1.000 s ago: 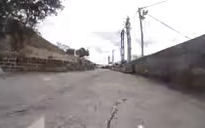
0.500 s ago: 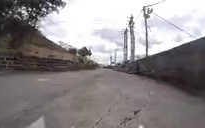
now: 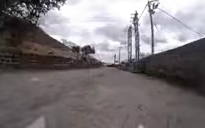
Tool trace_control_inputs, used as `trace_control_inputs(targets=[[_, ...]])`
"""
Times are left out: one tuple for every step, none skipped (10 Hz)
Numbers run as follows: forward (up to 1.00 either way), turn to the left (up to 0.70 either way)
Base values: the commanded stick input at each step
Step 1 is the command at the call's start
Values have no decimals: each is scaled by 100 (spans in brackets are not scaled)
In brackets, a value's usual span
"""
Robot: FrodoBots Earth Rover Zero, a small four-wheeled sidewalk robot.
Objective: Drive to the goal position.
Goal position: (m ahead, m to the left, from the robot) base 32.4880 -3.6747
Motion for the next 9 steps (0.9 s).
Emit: trace_control_inputs(targets=[[100, 0], [100, 0], [100, 0], [100, -5], [100, -20], [100, -35], [100, -26], [100, -10], [100, 0]])
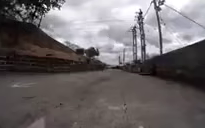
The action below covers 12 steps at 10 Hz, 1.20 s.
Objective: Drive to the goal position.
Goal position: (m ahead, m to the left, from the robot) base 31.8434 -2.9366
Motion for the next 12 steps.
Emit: trace_control_inputs(targets=[[100, 0], [100, 0], [100, 0], [100, 0], [100, 0], [100, 0], [100, 0], [100, 0], [100, 0], [100, 0], [100, 0], [100, 0]])
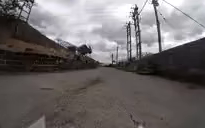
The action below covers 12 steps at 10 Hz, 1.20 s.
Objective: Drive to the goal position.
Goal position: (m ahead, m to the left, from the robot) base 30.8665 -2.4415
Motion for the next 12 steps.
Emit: trace_control_inputs(targets=[[100, 0], [100, 0], [100, 0], [100, 0], [100, 0], [100, 0], [100, 0], [100, 0], [100, 0], [100, 0], [100, 0], [100, 0]])
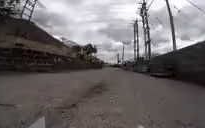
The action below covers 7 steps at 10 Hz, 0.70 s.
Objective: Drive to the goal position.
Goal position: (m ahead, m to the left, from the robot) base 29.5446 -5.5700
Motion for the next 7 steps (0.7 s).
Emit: trace_control_inputs(targets=[[100, 0], [100, 0], [100, 0], [100, 0], [100, 0], [100, 0], [100, 0]])
